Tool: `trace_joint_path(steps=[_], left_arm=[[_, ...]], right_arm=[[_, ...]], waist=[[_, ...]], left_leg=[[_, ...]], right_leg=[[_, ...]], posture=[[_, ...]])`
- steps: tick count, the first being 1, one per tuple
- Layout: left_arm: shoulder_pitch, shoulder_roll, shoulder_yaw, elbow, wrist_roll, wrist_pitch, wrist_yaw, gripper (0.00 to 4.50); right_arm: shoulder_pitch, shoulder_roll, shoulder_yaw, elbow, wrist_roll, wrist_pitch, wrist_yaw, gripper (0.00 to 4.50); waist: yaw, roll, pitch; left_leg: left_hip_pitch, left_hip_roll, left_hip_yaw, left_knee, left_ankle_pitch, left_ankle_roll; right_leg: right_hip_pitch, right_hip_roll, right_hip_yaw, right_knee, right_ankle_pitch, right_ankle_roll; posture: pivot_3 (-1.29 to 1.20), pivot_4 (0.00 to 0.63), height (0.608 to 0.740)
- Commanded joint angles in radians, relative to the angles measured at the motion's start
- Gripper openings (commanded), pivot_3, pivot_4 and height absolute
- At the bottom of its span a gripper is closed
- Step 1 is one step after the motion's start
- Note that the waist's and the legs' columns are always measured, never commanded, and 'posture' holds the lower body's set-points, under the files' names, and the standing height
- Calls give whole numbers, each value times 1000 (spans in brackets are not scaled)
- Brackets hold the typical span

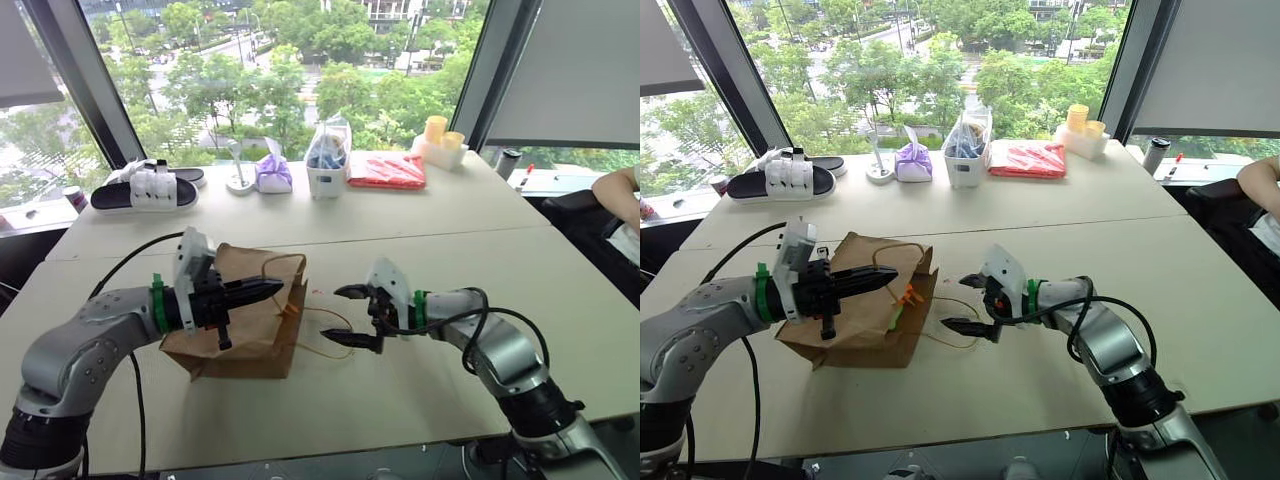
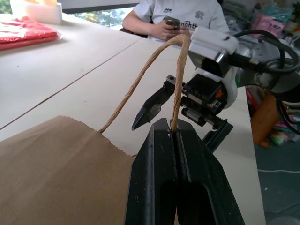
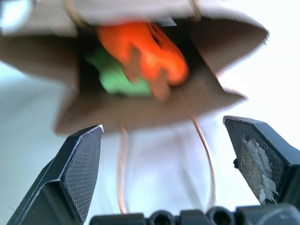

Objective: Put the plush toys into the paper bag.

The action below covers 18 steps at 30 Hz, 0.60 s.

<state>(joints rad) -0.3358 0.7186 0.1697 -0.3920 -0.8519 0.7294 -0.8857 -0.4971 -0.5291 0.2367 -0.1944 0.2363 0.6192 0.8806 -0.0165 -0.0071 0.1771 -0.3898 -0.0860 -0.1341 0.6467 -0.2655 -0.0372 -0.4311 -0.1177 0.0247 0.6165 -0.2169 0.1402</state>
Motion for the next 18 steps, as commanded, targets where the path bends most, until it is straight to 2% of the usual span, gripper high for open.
trace_joint_path(steps=[1, 9, 12, 14, 18], left_arm=[[0, -10, -4, -4, 11, -27, -7, 0], [0, -20, -9, -6, 29, -35, -11, 0], [3, -25, -9, -9, 33, -40, -5, 0], [6, -28, -6, -12, 34, -43, 1, 0], [7, -37, -4, -14, 36, -46, 13, 0]], right_arm=[[5, 32, 11, 85, -68, -81, -77, 4455], [-49, 120, 46, 336, -154, -158, -140, 4455], [-60, 129, 50, 357, -165, -184, -132, 3652], [-64, 136, 45, 346, -155, -176, -128, 2717], [-66, 138, 39, 335, -151, -173, -122, 563]], waist=[[1, 0, 0], [-3, 0, 0], [-2, 0, 0], [-2, 0, 0], [1, 0, 0]], left_leg=[[0, 0, 0, 0, 0, 0], [1, 0, 0, 0, 0, 0], [1, 0, 0, 0, 0, -1], [1, 0, 0, 0, 0, -1], [1, 0, -1, 0, 0, -1]], right_leg=[[0, 0, 0, 0, 0, 0], [0, 0, 0, 0, 0, 0], [1, 0, 0, 0, 0, 0], [1, 0, 0, 0, 0, 0], [1, 0, 0, 0, 0, 0]], posture=[[0, 150, 740], [0, 150, 740], [0, 150, 740], [0, 150, 740], [0, 150, 740]])
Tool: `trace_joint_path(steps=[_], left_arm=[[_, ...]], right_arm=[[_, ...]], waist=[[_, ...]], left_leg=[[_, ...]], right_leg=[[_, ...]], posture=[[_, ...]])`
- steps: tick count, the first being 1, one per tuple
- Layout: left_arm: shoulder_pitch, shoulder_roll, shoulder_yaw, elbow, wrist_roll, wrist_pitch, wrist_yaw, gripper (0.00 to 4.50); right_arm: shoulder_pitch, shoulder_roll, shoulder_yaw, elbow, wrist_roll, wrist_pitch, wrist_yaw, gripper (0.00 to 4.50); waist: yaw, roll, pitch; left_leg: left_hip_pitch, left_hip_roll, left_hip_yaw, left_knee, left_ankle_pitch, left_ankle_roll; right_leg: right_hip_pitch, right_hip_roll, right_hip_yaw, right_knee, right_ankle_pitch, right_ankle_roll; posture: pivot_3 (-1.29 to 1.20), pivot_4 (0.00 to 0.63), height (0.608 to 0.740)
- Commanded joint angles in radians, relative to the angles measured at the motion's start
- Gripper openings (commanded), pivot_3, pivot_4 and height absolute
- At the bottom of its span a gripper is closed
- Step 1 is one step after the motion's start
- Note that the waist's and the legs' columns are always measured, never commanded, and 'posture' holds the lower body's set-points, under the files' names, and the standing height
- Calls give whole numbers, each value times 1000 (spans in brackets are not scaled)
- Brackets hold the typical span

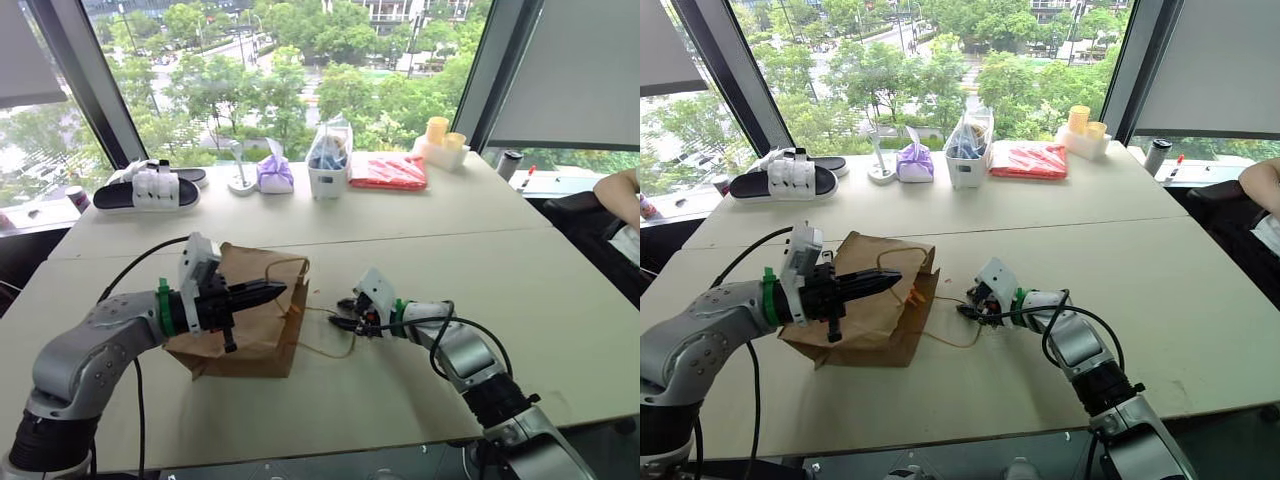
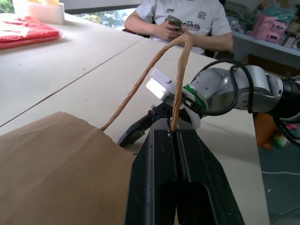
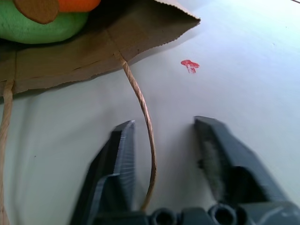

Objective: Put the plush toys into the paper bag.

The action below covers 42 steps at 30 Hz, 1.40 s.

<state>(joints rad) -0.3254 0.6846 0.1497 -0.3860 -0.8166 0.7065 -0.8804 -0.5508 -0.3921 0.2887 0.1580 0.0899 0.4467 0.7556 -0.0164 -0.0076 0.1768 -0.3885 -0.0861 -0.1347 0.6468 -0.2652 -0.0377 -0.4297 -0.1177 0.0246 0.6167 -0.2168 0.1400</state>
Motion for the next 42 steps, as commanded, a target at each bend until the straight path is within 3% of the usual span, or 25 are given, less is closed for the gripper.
trace_joint_path(steps=[1, 6, 13, 23, 31, 37, 38, 39, 41, 42], left_arm=[[-4, -5, 16, -22, 0, -22, 12, 0], [-4, -22, 42, -20, -14, -26, 36, 0], [-117, -83, 94, 29, -33, -53, 125, 0], [-263, -262, 8, 213, 35, -129, 172, 0], [-353, -365, -41, 446, 157, -259, 147, 0], [-376, -361, -63, 510, 218, -274, 133, 0], [-373, -353, -59, 508, 221, -266, 133, 259], [-369, -343, -58, 502, 226, -258, 131, 569], [-359, -323, -57, 487, 226, -238, 116, 1380], [-355, -313, -58, 479, 222, -229, 107, 1908]], right_arm=[[-12, -2, -11, -23, -4, 2, 9, 37], [2, -41, -25, -159, 28, 77, 49, 37], [-99, -122, -247, -382, 240, 337, 75, 37], [-359, -234, -442, -285, 425, 526, 80, 37], [-400, -236, -448, -192, 439, 497, 56, 37], [-353, -248, -405, -153, 400, 436, 59, 37], [-347, -246, -407, -150, 399, 432, 54, 6], [-344, -243, -414, -149, 404, 435, 48, 272], [-338, -243, -425, -160, 417, 440, 44, 923], [-333, -245, -430, -171, 425, 444, 46, 1505]], waist=[[1, 0, 0], [2, 0, 0], [7, 0, 0], [5, 0, 0], [3, 0, 1], [2, 0, 1], [3, 0, 1], [3, -1, 1], [2, 0, 1], [2, 0, 1]], left_leg=[[0, 0, 0, 0, 0, 0], [0, 0, 0, 0, 0, 0], [-1, 0, -3, 0, 0, 0], [-2, -1, -1, 0, -1, 1], [-2, -1, 0, 0, -1, 1], [-2, -1, 0, 0, -1, 1], [-2, -1, 0, 0, -1, 1], [-2, -1, 0, 0, -1, 1], [-2, -1, 0, 0, -1, 1], [-2, -1, 0, 0, -1, 1]], right_leg=[[0, 0, 0, 0, 0, 0], [0, 0, 0, 0, 0, 0], [0, 0, -1, -1, 0, 0], [0, -1, -2, -3, 0, 0], [0, -1, -1, -3, 0, 0], [-1, -1, -1, -3, 0, 0], [-1, -1, -1, -3, 0, 1], [-1, -1, -1, -3, 0, 0], [-1, -1, -1, -3, 0, 1], [-1, -1, -1, -3, 0, 1]], posture=[[0, 150, 740], [0, 150, 740], [0, 150, 740], [0, 150, 740], [0, 150, 740], [0, 150, 740], [0, 150, 740], [0, 150, 740], [0, 150, 740], [0, 150, 740]])
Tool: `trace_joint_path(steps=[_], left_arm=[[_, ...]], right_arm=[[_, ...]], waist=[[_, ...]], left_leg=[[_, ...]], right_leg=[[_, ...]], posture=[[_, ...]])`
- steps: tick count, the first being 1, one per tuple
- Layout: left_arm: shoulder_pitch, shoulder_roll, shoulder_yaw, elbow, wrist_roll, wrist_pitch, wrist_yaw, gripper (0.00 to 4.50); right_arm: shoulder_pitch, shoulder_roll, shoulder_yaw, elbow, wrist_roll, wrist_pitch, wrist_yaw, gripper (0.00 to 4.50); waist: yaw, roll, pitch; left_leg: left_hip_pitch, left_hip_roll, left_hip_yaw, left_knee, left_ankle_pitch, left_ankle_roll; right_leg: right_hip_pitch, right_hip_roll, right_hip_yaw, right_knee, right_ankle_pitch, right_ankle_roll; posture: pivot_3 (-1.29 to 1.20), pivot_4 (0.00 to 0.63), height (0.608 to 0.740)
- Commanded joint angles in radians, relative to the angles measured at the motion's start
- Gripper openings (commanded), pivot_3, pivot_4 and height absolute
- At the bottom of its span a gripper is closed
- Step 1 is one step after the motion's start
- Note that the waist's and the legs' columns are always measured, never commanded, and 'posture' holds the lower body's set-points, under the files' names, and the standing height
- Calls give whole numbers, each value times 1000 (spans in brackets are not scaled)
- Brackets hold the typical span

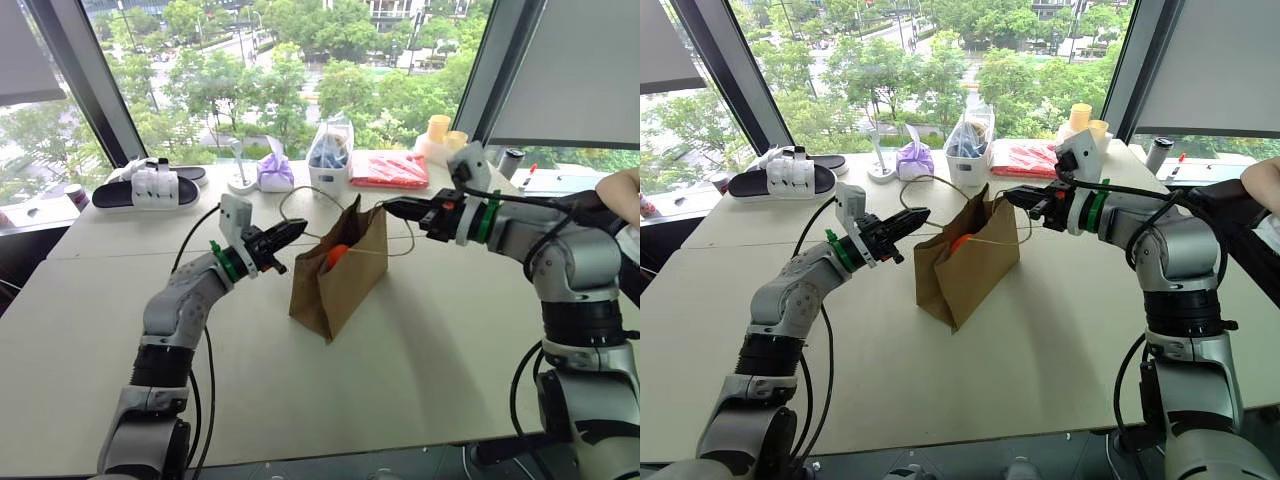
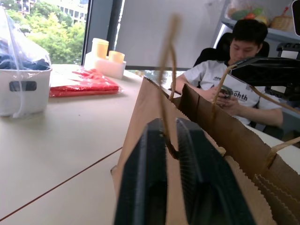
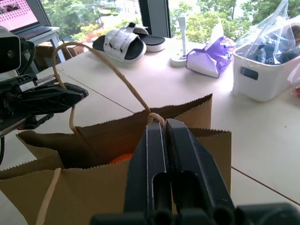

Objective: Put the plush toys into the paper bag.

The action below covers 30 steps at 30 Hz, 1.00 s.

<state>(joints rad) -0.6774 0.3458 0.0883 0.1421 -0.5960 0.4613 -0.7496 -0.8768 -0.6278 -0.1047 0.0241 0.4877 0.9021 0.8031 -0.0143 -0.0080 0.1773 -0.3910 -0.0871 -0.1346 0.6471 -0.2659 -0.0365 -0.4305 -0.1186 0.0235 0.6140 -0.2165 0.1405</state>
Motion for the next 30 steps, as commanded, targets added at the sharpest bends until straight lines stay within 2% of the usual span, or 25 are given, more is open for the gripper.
trace_joint_path(steps=[1, 5, 6, 10, 14, 18, 22, 26, 29, 30], left_arm=[[3, 37, 2, -65, -7, 30, -35, 2281], [36, 89, 7, -144, -45, 95, -84, 4118], [42, 96, 10, -158, -53, 109, -92, 4500], [79, 143, 22, -217, -80, 164, -118, 4500], [172, 224, 38, -286, -83, 190, -147, 4500], [221, 227, 29, -328, -92, 194, -138, 4500], [250, 220, 11, -358, -80, 191, -134, 4500], [264, 205, -32, -373, -44, 161, -136, 4500], [256, 191, -57, -369, -21, 145, -130, 4500], [253, 183, -65, -368, -18, 144, -127, 4500]], right_arm=[[-1, -15, -40, -54, 35, -8, 2, 1876], [14, -45, -64, -113, 69, 11, 8, 3808], [16, -50, -70, -122, 78, 14, 7, 4431], [18, -67, -117, -172, 131, 23, 5, 4431], [-12, -92, -297, -249, 269, 135, -89, 4431], [112, -132, -413, -339, 346, 225, -156, 4431], [315, -142, -496, -460, 415, 265, -176, 4431], [535, -148, -412, -568, 366, 192, -161, 4431], [611, -128, -287, -579, 285, 104, -170, 4431], [609, -102, -226, -558, 252, 68, -179, 4200]], waist=[[0, 0, 0], [0, 0, 0], [0, 0, 0], [1, 0, 0], [1, 1, 0], [11, 0, 0], [23, -1, -1], [24, 0, 0], [20, 0, -1], [18, 0, -1]], left_leg=[[0, 0, 0, 0, 0, 0], [0, 0, 0, 0, 0, 0], [0, 0, 0, 0, 0, 0], [0, 0, 0, 0, 0, 0], [0, 1, -1, -1, 0, 1], [0, 0, -2, 0, -1, 1], [0, 0, 0, 1, -1, 2], [0, 1, 1, 1, -1, 2], [1, 1, 2, 1, -1, 2], [1, 1, 2, 1, -1, 2]], right_leg=[[0, 0, 0, 0, 0, 0], [0, 0, 0, 0, 0, 0], [0, 0, 0, 0, 0, 0], [0, 0, 0, 0, 0, 0], [-1, 0, 0, 0, 0, 0], [1, 0, 0, -1, 0, 0], [2, 0, 0, -2, 0, 0], [2, 0, 1, -1, 0, 0], [2, 0, 1, -1, 0, 0], [2, 0, 1, -1, 0, 0]], posture=[[0, 150, 740], [0, 150, 740], [0, 150, 740], [0, 150, 740], [0, 150, 740], [0, 150, 740], [0, 150, 740], [0, 150, 740], [0, 150, 740], [0, 150, 740]])
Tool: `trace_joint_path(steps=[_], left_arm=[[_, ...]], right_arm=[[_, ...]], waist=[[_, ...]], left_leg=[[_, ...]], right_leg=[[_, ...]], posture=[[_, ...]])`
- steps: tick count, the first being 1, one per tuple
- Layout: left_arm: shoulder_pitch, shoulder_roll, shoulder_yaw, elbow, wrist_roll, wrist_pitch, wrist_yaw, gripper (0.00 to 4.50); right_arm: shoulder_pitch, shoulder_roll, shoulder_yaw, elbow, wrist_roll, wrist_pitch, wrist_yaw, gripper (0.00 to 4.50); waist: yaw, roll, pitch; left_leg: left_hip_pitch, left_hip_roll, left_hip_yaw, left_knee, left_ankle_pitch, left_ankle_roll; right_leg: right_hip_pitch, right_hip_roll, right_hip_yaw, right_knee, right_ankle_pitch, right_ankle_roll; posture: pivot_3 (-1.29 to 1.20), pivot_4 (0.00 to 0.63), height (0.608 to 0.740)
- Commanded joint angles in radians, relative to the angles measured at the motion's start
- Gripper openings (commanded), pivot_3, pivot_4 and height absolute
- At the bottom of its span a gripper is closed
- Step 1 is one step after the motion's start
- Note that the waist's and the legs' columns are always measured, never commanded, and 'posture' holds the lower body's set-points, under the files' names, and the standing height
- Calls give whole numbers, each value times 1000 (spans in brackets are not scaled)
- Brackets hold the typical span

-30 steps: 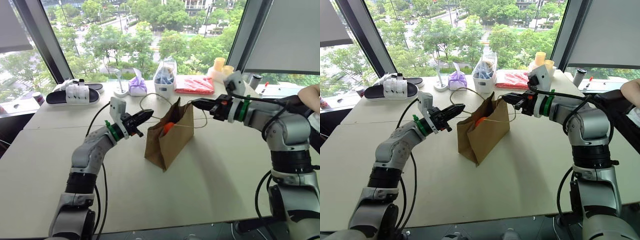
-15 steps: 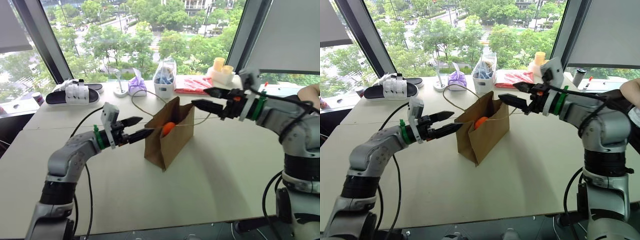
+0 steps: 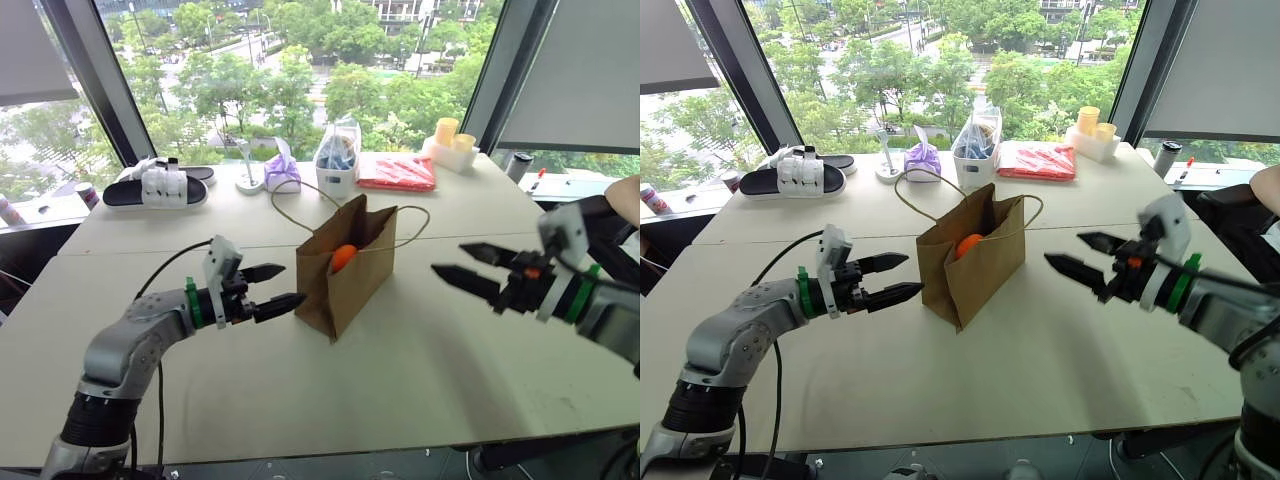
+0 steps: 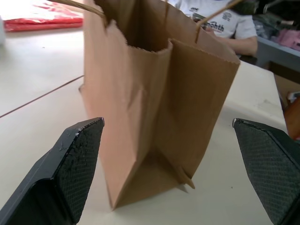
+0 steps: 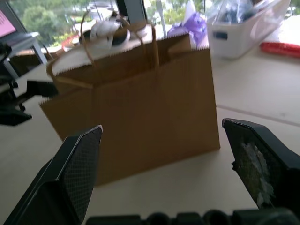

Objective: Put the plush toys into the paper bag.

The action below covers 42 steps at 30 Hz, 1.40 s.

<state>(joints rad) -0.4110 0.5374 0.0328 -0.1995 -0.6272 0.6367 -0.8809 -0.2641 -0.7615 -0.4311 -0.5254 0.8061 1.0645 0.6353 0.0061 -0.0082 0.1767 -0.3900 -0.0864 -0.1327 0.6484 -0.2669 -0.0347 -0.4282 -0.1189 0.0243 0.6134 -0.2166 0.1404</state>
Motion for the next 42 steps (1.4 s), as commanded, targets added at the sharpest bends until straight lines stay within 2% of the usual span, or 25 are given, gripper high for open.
trace_joint_path(steps=[1, 2, 4, 5, 9, 17, 24, 29, 32, 35, 36, 39, 40, 42], left_arm=[[-16, -15, -16, -27, 18, -33, 7, 4500], [-19, -18, -20, -25, 20, -35, 8, 4500], [-24, -21, -28, -23, 29, -43, 5, 4500], [-27, -25, -31, -22, 32, -46, 6, 4500], [-41, -37, -42, -18, 45, -56, 13, 4500], [-49, -91, -82, -10, 99, -88, 54, 4500], [-67, -154, -111, 48, 190, -146, 132, 4500], [-59, -210, -120, 102, 253, -210, 192, 4500], [-67, -250, -105, 129, 252, -225, 223, 3701], [-76, -274, -98, 142, 244, -222, 238, 2295], [-83, -280, -97, 147, 238, -215, 240, 1601], [-99, -282, -93, 152, 215, -187, 225, 219], [-105, -273, -93, 156, 209, -178, 210, 57], [-121, -255, -90, 172, 199, -173, 175, 57]], right_arm=[[-12, 49, 162, 15, -106, -133, -17, 3894], [-23, 60, 201, 33, -134, -160, -20, 3599], [-58, 80, 280, 66, -178, -209, -5, 2540], [-80, 94, 311, 82, -188, -226, 1, 2172], [-161, 131, 402, 155, -240, -276, 17, 52], [-266, 201, 528, 303, -353, -366, 33, 10], [-279, 228, 538, 329, -389, -384, 41, 10], [-227, 182, 494, 248, -375, -352, 57, 10], [-194, 161, 467, 203, -365, -330, 51, 0], [-166, 149, 438, 166, -359, -307, 44, 0], [-153, 141, 422, 147, -353, -295, 39, 0], [-116, 118, 372, 96, -333, -262, 27, 0], [-103, 107, 352, 80, -326, -248, 23, 0], [-78, 86, 313, 51, -310, -225, 18, 0]], waist=[[-6, 0, 0], [-7, 0, 0], [-10, 0, 0], [-13, 0, 0], [-16, 0, 0], [-17, 0, 0], [-17, 0, 0], [-13, 0, 0], [-14, 0, 0], [-14, 0, 0], [-15, 0, 0], [-15, 0, 0], [-15, 0, 0], [-14, 0, 0]], left_leg=[[0, 0, 0, 0, 0, 0], [1, 0, 0, 0, 0, 0], [1, 0, 0, 0, 0, 0], [1, 0, 0, 0, 0, 0], [0, 0, -1, 0, 0, 0], [0, 0, -2, 0, 0, 0], [0, 0, -2, 0, 0, 0], [0, -1, -2, 0, 0, 0], [0, -1, -2, 0, 0, 0], [0, -1, -2, 0, 0, 0], [0, -1, -2, 0, 0, 0], [0, -1, -2, 0, 0, 0], [0, -1, -2, 0, 0, 0], [0, -1, -2, 0, 0, 0]], right_leg=[[0, 0, 0, 0, 0, 0], [0, 0, 0, 0, 0, 0], [0, 0, 0, 0, 0, 0], [0, 0, 0, 0, 0, 0], [0, 0, 0, 0, 0, 0], [0, 0, 0, 0, 0, 0], [0, 0, 0, 0, 0, 0], [0, 0, 0, 0, 0, 0], [0, 0, 0, 0, 0, 0], [0, 0, 0, 0, 0, 0], [0, 0, 0, 0, 0, 0], [0, 0, 0, 0, 0, 0], [0, 0, 0, 0, 0, 0], [0, 0, 0, 0, 0, 0]], posture=[[0, 150, 740], [0, 150, 740], [0, 150, 740], [0, 150, 740], [0, 150, 740], [0, 150, 740], [0, 150, 740], [0, 150, 740], [0, 150, 740], [0, 150, 740], [0, 150, 740], [0, 150, 740], [0, 150, 740], [0, 150, 740]])
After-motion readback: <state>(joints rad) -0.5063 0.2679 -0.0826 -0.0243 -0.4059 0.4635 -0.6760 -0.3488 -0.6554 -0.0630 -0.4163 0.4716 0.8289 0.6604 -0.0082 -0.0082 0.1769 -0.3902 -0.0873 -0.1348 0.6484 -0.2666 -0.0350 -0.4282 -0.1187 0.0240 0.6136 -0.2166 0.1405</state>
